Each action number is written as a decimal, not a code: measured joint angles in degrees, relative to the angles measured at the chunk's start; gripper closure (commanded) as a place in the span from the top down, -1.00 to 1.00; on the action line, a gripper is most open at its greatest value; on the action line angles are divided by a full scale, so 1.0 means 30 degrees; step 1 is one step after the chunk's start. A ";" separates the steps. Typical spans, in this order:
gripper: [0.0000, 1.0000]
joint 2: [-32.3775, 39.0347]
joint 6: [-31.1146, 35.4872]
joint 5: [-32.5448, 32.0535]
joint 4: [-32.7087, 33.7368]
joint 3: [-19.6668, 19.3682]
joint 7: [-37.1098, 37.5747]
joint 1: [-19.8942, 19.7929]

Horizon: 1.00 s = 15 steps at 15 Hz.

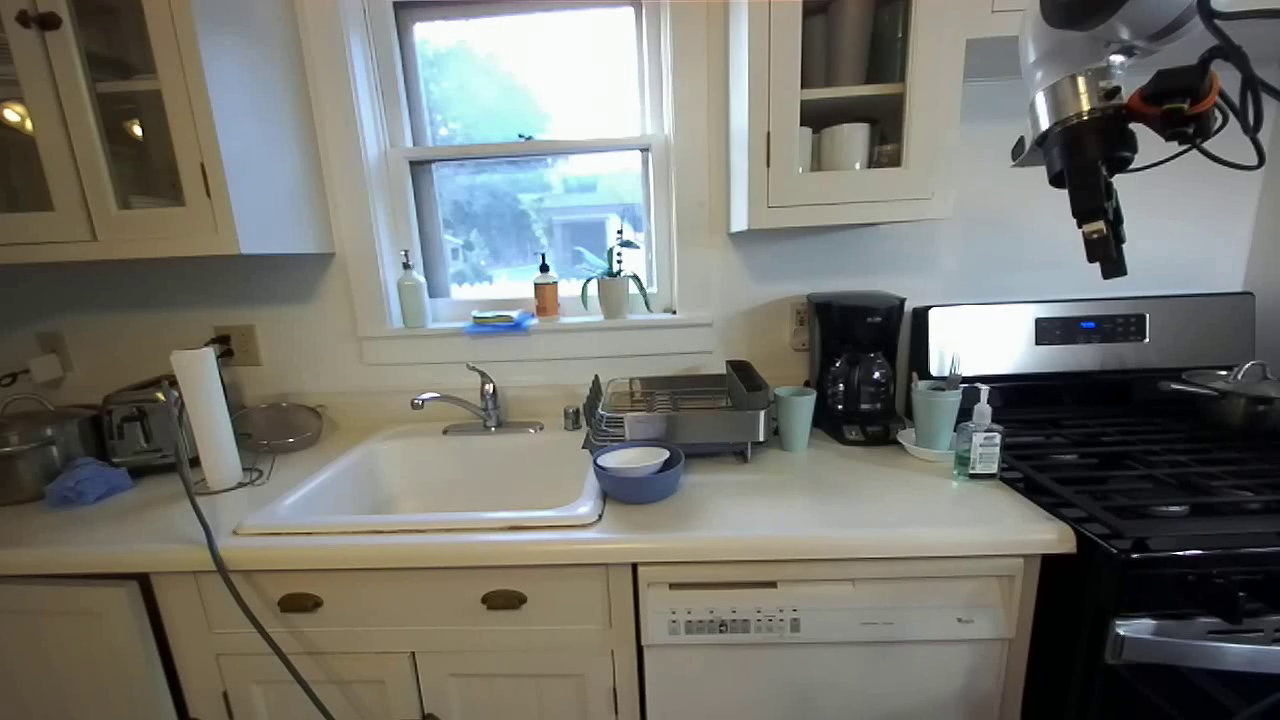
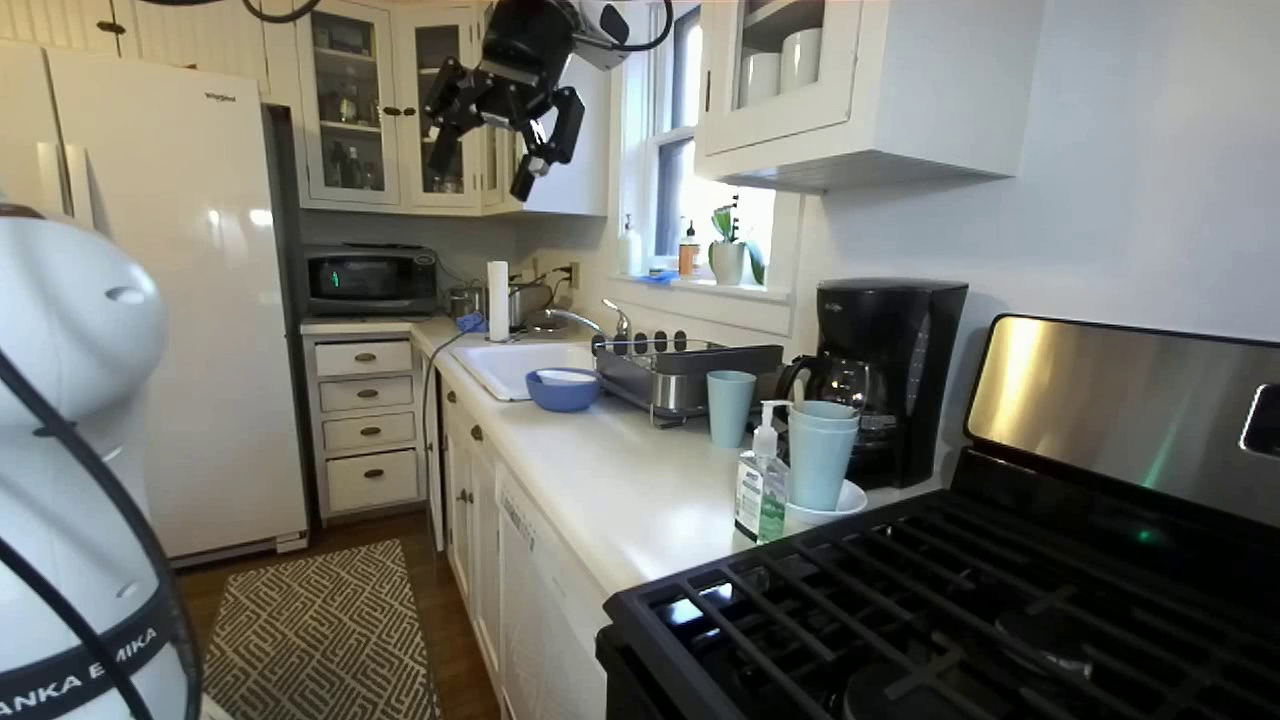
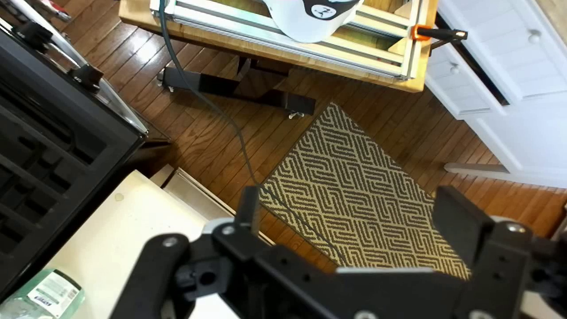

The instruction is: Press the third button from the left on the dishwasher

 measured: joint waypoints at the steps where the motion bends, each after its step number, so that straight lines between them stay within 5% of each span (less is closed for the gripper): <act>1: 1.00 0.0001 0.0107 0.0000 -0.0003 0.0044 0.0000 -0.0008; 8: 1.00 -0.1646 0.5928 -0.0347 -0.3546 0.3694 0.0531 0.0642; 15: 1.00 -0.5107 1.3096 -0.0322 -0.9124 0.7129 0.1584 0.3793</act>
